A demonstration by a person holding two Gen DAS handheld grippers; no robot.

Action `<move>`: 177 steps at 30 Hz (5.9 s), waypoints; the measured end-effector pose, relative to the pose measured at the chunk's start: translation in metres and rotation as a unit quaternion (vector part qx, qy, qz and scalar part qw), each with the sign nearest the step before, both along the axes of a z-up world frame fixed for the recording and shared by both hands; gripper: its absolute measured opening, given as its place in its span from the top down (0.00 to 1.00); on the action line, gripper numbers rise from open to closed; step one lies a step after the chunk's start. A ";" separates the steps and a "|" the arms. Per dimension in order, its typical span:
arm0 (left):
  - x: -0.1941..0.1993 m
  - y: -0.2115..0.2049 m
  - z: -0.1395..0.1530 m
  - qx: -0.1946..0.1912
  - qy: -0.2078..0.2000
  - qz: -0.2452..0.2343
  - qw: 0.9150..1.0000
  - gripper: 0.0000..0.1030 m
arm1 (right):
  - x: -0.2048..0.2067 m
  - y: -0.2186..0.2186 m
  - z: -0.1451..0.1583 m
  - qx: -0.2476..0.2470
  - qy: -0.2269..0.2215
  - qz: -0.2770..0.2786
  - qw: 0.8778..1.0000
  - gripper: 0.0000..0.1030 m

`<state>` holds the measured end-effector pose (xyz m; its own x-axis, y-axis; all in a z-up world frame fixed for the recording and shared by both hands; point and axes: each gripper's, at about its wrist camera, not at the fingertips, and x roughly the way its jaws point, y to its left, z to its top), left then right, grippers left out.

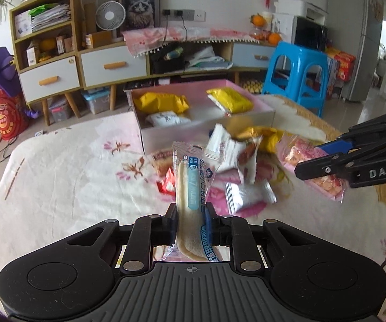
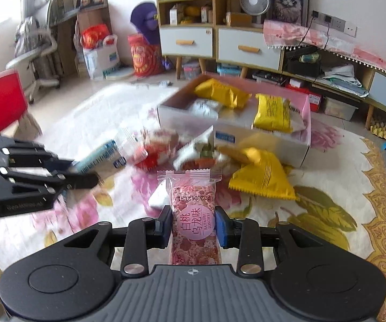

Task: Organize snacks
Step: 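Lift both held packs and carry them over the pink box, then lower both packs into the box and open both grippers, then move both grippers back toward the snack pile, then grasp the red candy with the left gripper while the right grasps a silver packet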

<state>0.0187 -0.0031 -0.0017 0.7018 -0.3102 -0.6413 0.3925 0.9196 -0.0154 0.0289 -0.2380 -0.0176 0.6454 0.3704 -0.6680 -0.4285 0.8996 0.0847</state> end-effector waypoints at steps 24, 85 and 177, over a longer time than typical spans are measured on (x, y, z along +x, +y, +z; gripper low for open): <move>0.143 -0.026 0.023 -0.128 0.065 0.087 0.986 0.83 | 0.166 0.001 0.015 0.091 0.039 -0.132 0.986 0.76; 0.133 -0.030 0.033 -0.064 0.033 0.083 0.994 0.12 | 0.134 -0.039 0.048 0.148 -0.001 -0.193 0.970 0.19; 0.056 0.003 -0.061 -0.063 0.010 0.012 0.998 0.68 | 0.012 0.044 -0.053 -0.049 -0.015 0.040 0.998 0.73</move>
<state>0.0750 0.0003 -0.0623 0.6979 -0.3726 -0.6116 0.3682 0.9192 -0.1398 0.0410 -0.1935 -0.0705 0.6363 0.3558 -0.6845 -0.5010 0.8653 -0.0159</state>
